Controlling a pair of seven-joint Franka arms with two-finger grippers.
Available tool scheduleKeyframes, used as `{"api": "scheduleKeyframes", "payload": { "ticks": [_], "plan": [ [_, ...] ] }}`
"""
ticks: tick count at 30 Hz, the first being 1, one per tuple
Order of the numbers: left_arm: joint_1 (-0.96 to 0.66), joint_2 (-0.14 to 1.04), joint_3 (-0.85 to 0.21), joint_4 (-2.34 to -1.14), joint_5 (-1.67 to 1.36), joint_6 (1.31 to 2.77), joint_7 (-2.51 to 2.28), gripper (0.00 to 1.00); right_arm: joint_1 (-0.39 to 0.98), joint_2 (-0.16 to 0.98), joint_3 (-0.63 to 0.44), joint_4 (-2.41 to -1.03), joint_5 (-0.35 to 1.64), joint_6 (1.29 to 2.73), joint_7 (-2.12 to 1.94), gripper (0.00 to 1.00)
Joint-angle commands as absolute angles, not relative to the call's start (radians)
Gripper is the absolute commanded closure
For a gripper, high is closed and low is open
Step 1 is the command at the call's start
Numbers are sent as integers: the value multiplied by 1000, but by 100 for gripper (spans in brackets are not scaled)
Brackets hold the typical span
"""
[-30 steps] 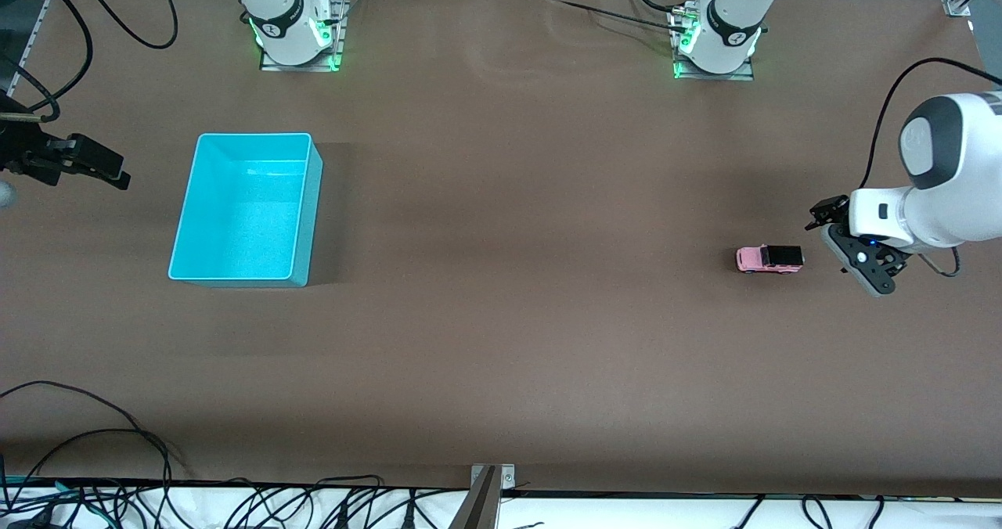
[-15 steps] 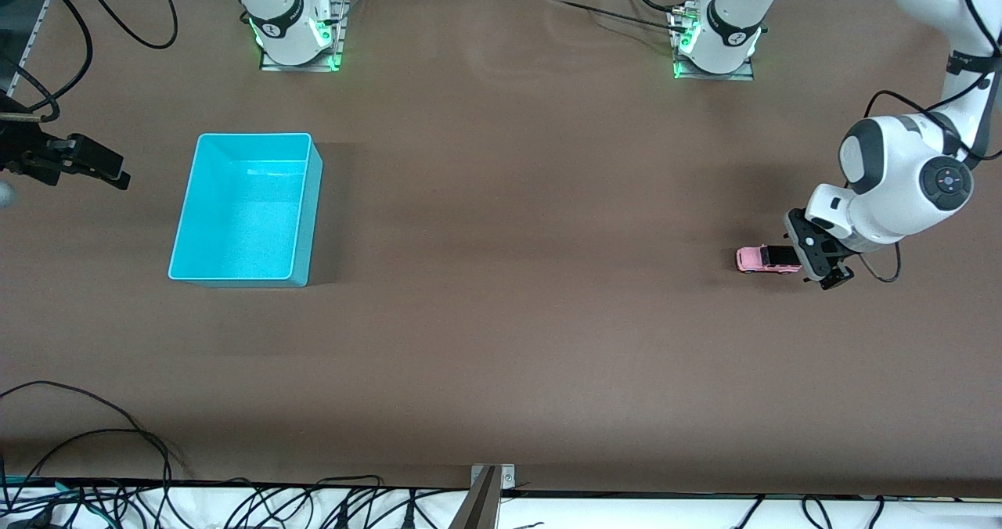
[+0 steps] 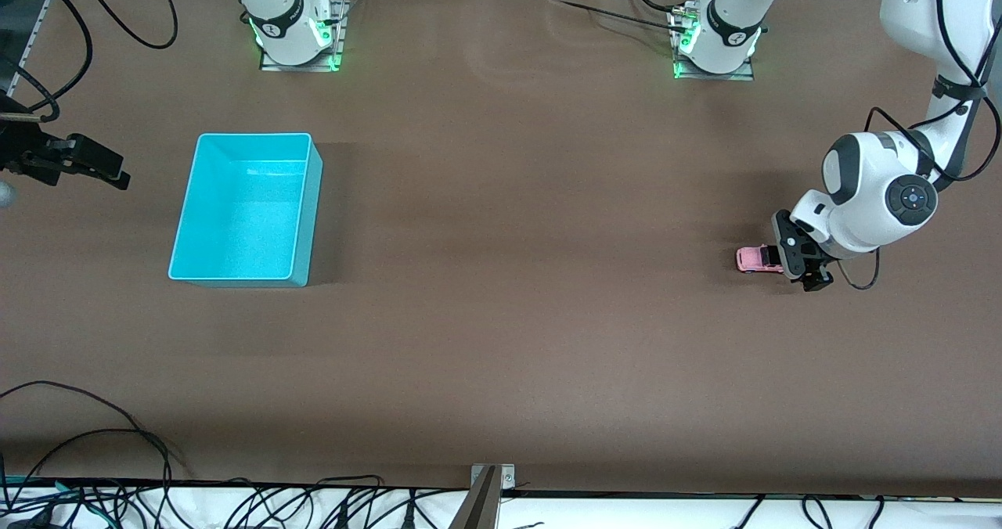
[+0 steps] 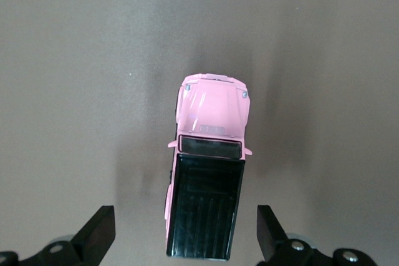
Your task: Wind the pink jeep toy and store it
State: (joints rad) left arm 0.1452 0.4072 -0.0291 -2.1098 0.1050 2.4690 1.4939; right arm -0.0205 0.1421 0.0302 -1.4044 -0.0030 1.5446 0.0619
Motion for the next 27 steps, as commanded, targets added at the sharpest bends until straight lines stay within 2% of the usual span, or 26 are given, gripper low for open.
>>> {"api": "scheduleKeyframes", "payload": {
  "ticks": [1, 4, 9, 10, 12, 14, 17, 19, 27],
  "plan": [
    [150, 407, -35, -2125, 132, 2477, 1534, 7, -25, 133, 29, -1405, 6, 1540, 48, 0],
    [150, 408, -37, -2128, 132, 2477, 1555, 17, -25, 133, 29, -1405, 6, 1540, 48, 0],
    [150, 408, -37, -2141, 130, 2477, 1560, 20, -25, 133, 29, -1405, 6, 1540, 48, 0],
    [150, 408, -37, -2140, 130, 2477, 1560, 25, -25, 133, 29, -1405, 6, 1540, 48, 0],
    [149, 408, -37, -2140, 130, 2477, 1562, 45, -25, 133, 29, -1405, 6, 1540, 48, 0],
    [146, 410, -38, -2140, 130, 2477, 1562, 58, -25, 133, 29, -1405, 6, 1539, 48, 0],
    [144, 419, -38, -2137, 130, 2479, 1562, 72, -25, 133, 29, -1405, 6, 1540, 48, 0],
    [143, 420, -37, -2134, 130, 2479, 1562, 77, -25, 133, 29, -1405, 6, 1539, 48, 0],
    [140, 420, -40, -2131, 130, 2479, 1569, 81, -25, 133, 29, -1405, 6, 1539, 48, 0]
  ]
}}
